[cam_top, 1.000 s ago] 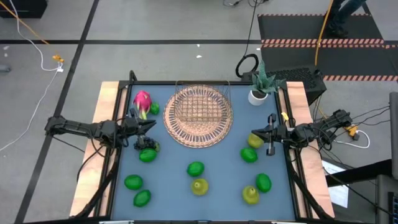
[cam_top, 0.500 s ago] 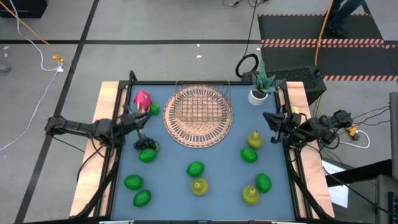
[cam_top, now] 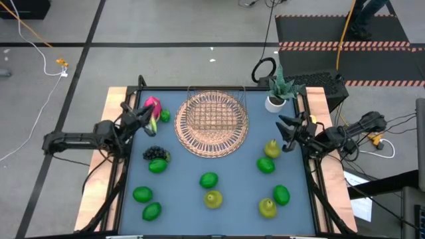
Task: Build produce basket
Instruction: Put the green pear into the wire basket
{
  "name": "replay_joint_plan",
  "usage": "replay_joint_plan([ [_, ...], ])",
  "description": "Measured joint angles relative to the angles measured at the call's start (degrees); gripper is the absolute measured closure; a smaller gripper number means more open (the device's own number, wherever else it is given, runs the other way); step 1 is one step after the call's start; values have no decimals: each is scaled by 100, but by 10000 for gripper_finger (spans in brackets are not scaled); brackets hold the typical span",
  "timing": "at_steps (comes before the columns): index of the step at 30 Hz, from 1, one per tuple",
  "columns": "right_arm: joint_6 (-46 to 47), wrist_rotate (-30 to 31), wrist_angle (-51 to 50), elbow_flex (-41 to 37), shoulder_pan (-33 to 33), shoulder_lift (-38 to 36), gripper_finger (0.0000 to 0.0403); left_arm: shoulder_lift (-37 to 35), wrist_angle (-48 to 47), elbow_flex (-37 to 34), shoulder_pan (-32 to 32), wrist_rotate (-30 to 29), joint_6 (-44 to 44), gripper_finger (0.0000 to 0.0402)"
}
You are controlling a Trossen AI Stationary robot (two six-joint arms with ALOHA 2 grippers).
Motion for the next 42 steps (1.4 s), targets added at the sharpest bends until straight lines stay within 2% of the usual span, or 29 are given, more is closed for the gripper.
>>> replay_joint_plan([
  [3,-317,40,472,2,-112,273,225,480,-117,105,286,122,-271,348],
  [5,-586,34,895,8,-218,421,212,862,-87,164,494,346,-534,330],
  [8,-972,-32,1470,13,-400,596,194,1530,-70,412,850,547,-893,287],
  [13,-1478,-569,1754,22,-743,757,169,2752,-146,1102,1367,1102,-1142,208],
  [16,-1490,-537,1897,22,-975,787,162,3490,-78,1513,1543,1330,-1044,175],
  [20,-1387,100,1797,22,-1192,804,161,4273,519,2222,1699,1334,-691,155],
  [23,-1027,762,1544,22,-1301,802,161,4696,423,2915,1723,1401,-453,155],
  [25,-561,759,1148,24,-1360,801,161,4861,89,3359,1687,1404,-446,158],
  [28,398,237,560,24,-1469,903,161,5002,-600,3848,1567,1407,-622,164],
  [33,1929,-1551,343,28,-1621,1441,161,5014,-1633,3954,1148,1578,-1016,169],
  [35,2174,-2155,538,32,-1619,1730,161,5012,-1822,3826,953,1623,-1102,169],
  [38,2488,-2236,863,323,-1561,2261,161,5018,-1837,3687,698,1633,-1348,169],
  [42,2348,-2084,346,1193,-1382,3119,161,4867,-2145,3676,423,1629,-1422,169],
])
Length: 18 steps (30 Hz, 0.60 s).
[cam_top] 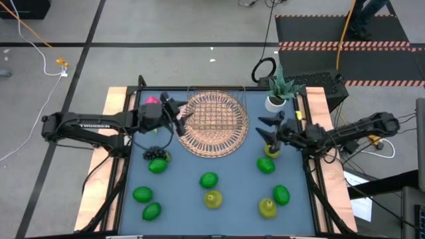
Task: Build produce basket
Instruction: Put the green pear into the wire basket
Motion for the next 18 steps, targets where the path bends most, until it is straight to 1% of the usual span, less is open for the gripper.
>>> replay_joint_plan([
  [4,-332,615,-1056,955,-11,700,161,-175,-207,-2,-153,-17,-63,169],
  [6,-473,963,-1544,1361,-42,870,161,-281,-161,0,-178,-22,-145,170],
  [9,-442,1356,-2366,1685,-127,997,161,-463,-323,0,-185,-25,-258,169],
  [12,-23,1326,-3004,1764,-229,934,161,-567,-594,2,-168,-71,-333,169],
  [15,166,884,-3515,1765,-369,862,161,-579,-1030,2,-149,-327,-654,170],
  [18,27,354,-3573,1764,-612,844,161,-573,-1436,0,-142,-570,-1066,169],
])
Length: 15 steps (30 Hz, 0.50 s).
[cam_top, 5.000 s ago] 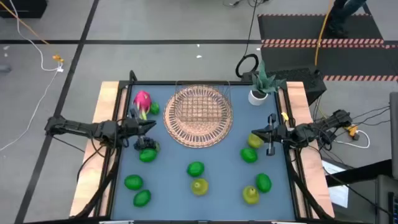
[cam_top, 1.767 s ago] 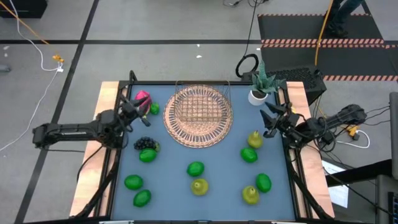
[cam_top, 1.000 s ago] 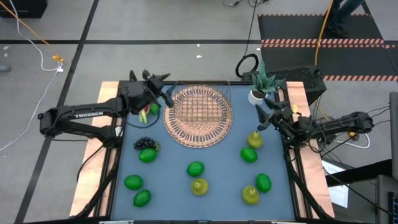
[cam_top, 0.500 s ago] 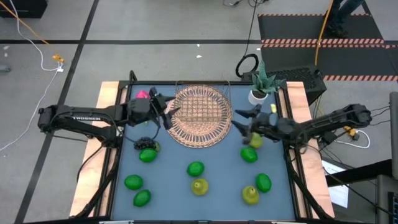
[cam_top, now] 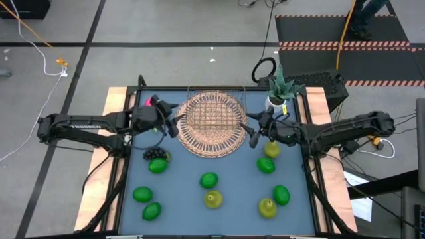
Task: Build produce basket
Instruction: Put the green pear into the wire basket
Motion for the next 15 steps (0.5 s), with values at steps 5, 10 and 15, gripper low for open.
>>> replay_joint_plan([
  [5,375,-732,10,0,-447,26,161,9,-137,0,-51,-7,-593,170],
  [10,928,-807,-422,-2,-395,56,161,7,-306,0,-235,-1,-598,170],
  [15,797,-749,-1251,592,-362,-185,161,8,-821,0,-337,6,-707,170],
])
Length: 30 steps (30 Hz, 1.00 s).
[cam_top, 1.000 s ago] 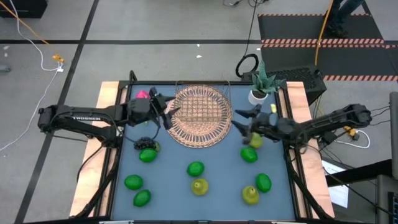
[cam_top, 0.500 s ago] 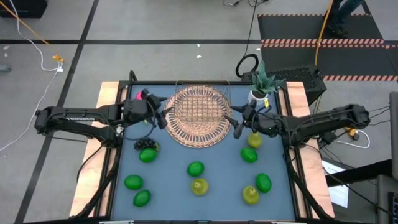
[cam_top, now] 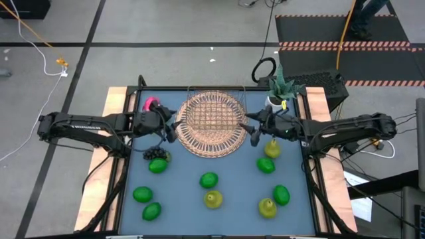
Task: Build produce basket
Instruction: Put the green pear into the wire basket
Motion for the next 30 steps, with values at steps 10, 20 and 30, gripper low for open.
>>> replay_joint_plan([
  [10,1623,-462,-6450,3430,-723,865,161,1,1892,-1080,1,58,139,170],
  [20,2988,-1115,-7880,3003,-370,1054,147,-3,5016,-2480,17,727,980,170],
  [30,3795,-1663,-7792,1879,-153,1028,162,-2,5176,-2527,17,739,1228,170],
])
